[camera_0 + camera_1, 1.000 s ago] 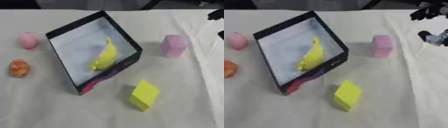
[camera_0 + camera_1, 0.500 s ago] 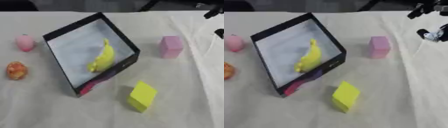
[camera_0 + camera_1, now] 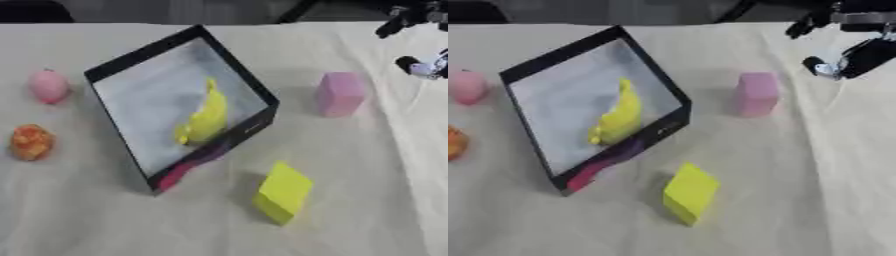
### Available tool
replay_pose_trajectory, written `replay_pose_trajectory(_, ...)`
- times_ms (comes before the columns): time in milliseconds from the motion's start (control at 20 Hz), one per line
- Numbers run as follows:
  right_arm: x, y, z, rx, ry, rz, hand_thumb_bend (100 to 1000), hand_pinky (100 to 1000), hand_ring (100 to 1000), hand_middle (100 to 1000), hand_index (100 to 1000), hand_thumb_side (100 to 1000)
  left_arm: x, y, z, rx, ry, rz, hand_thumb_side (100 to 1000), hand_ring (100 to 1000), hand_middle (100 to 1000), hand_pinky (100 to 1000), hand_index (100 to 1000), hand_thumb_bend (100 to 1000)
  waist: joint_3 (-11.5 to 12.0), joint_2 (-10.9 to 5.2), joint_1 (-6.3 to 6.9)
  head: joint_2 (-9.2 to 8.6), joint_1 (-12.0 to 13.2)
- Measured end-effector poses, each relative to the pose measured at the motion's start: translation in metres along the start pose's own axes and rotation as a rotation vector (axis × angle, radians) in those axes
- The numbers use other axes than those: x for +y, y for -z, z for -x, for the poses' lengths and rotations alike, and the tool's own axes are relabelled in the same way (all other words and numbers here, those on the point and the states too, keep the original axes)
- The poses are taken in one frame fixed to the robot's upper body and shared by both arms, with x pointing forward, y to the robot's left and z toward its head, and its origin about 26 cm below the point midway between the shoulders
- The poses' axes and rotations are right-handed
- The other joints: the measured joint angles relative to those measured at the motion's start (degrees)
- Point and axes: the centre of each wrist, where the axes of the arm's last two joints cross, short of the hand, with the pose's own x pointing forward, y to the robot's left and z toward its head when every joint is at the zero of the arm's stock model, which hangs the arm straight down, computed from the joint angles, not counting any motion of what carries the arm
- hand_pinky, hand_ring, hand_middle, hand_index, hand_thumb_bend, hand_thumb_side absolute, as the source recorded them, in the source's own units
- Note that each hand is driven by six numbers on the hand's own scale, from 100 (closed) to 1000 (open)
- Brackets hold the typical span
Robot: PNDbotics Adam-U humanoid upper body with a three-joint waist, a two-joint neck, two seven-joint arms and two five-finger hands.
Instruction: Pick up objects on the table and place them in the box.
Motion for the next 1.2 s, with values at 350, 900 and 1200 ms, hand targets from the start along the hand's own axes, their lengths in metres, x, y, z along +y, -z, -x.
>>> replay_pose_trajectory(350, 0.004, 0.026, -0.005, -0.016, 0.009, -0.040, 318, 968, 930, 857, 959, 570, 0.000, 0.000, 0.000, 0.001, -0.005, 0.000, 999, 964, 989, 882, 991, 329, 0.09, 0.00, 0.00, 0.03, -0.02)
replay_pose_trajectory(900, 0.012, 0.034, -0.011, -0.073, 0.049, -0.115, 353, 995, 945, 871, 984, 578, 0.000, 0.000, 0.000, 0.004, -0.007, 0.000, 1000, 963, 989, 881, 990, 332, 0.29, 0.00, -0.02, 0.31, -0.02)
replay_pose_trajectory(1200, 0.009, 0.032, -0.019, -0.091, 0.047, -0.126, 418, 1000, 957, 878, 1000, 472, 0.000, 0.000, 0.000, 0.005, -0.007, 0.002, 1000, 962, 987, 879, 989, 334, 0.31, 0.00, -0.02, 0.32, -0.04)
